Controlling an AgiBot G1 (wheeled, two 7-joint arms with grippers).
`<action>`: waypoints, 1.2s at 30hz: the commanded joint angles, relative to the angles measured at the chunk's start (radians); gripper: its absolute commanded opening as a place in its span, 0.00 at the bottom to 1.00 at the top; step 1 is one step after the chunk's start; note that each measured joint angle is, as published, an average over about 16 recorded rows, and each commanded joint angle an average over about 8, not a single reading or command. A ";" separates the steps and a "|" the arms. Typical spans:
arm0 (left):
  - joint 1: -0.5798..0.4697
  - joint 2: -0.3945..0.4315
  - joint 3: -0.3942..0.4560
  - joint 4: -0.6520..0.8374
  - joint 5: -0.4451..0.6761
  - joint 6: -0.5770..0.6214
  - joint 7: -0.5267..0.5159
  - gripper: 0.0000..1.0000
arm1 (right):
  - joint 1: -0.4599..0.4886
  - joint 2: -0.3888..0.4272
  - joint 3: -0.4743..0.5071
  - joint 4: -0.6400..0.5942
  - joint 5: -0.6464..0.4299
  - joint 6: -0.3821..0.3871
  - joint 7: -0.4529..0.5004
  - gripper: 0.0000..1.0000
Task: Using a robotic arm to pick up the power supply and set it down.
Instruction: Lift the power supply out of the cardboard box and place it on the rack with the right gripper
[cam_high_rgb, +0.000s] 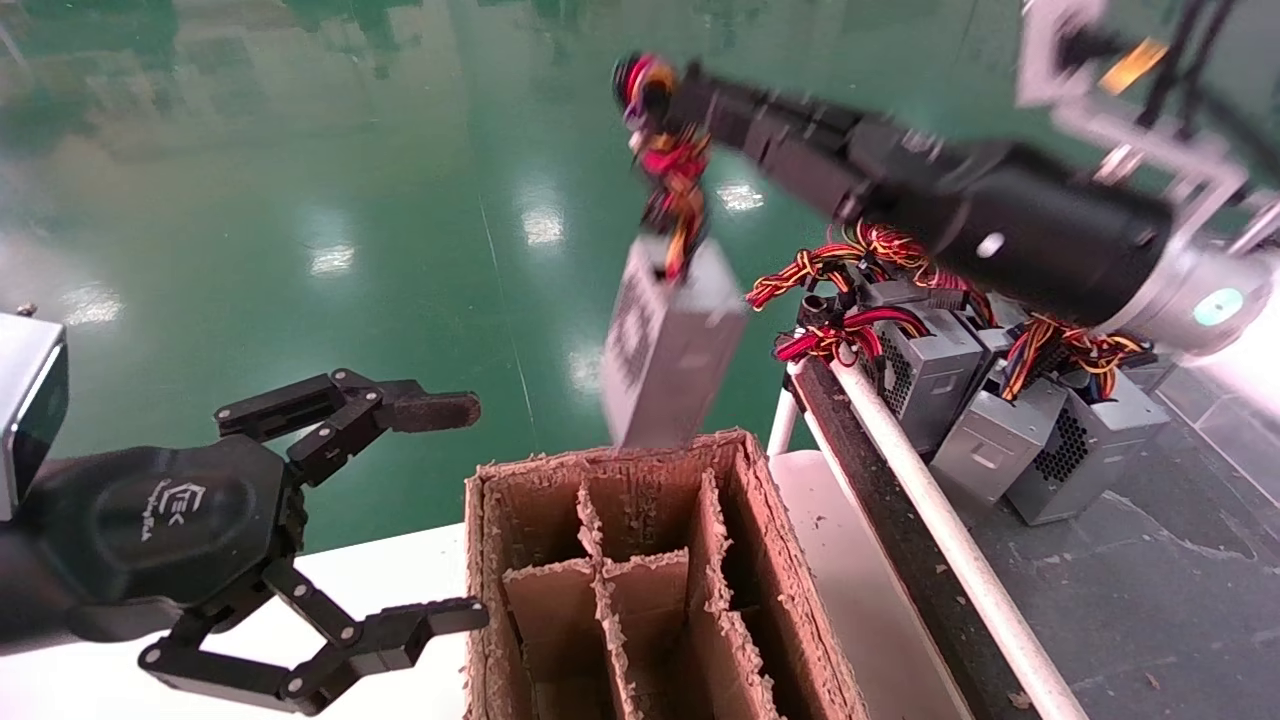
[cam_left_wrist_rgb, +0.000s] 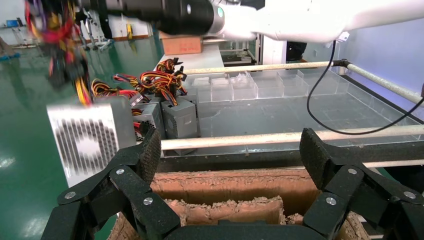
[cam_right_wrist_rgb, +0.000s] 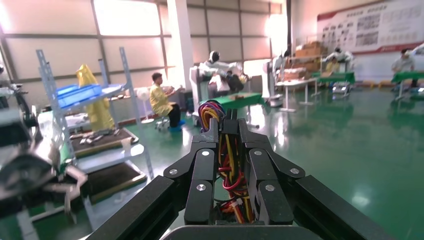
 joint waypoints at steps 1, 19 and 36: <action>0.000 0.000 0.000 0.000 0.000 0.000 0.000 1.00 | 0.017 0.017 0.003 0.012 0.010 0.002 0.012 0.00; 0.000 0.000 0.000 0.000 0.000 0.000 0.000 1.00 | 0.284 0.210 0.034 -0.173 0.023 0.108 -0.009 0.00; 0.000 0.000 0.000 0.000 0.000 0.000 0.000 1.00 | 0.344 0.455 -0.008 -0.269 -0.042 0.347 -0.076 0.00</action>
